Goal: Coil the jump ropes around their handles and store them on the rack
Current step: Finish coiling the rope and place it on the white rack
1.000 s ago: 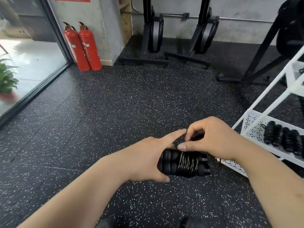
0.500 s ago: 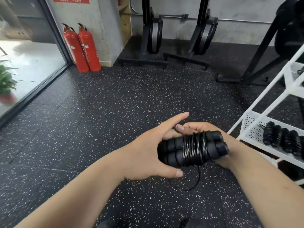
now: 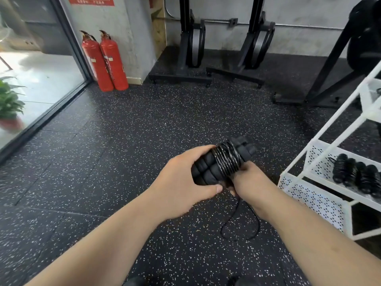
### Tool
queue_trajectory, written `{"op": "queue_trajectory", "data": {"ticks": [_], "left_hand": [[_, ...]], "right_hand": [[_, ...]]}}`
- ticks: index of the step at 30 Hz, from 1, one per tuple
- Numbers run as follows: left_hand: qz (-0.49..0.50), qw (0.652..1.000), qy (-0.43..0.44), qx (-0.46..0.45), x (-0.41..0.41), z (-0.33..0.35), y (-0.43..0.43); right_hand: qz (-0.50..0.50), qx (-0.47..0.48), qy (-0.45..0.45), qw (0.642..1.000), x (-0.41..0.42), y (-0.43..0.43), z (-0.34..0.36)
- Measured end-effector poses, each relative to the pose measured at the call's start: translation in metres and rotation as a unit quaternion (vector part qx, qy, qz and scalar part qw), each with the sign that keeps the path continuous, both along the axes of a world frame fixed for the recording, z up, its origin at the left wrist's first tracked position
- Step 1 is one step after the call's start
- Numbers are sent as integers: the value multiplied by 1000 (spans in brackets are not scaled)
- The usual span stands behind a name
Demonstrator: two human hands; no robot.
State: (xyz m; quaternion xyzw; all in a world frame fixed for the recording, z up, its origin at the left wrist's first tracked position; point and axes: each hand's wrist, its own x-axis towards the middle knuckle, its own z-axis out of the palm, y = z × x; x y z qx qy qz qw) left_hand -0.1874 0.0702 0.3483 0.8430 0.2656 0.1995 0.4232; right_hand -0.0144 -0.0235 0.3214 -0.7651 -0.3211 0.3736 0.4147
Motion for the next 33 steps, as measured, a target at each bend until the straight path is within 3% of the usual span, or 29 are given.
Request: {"op": "queue_trajectory", "data": {"ticks": [3,7,13,17,19,24,29,33], "left_hand": [[49,998,19,26,0,-7,6],[116,990,63,46,0,-20,19],[140,973,154,96,-1,-34,30],[90,953,251,140,-1,-38,30],[42,949,274,148,0,-36,25],[-92,936,281,188,2,-30,7],[-160,919,258,253,3,-23,-6],[-199,936,233,173,3,-20,-8]], "right_hand": [[62,-9,-79,995,-5,0,-4],[183,-33,-200,962,-17,-6,0],[236,-101,-449,856,-34,-21,26],[245,-80,-526,810,-30,-24,47],[242,-66,-533,808,-23,-24,51],[236,-43,-484,841,3,-24,50],[267,-61,-371,887,28,-24,41],[310,-72,-254,913,43,-26,41]]}}
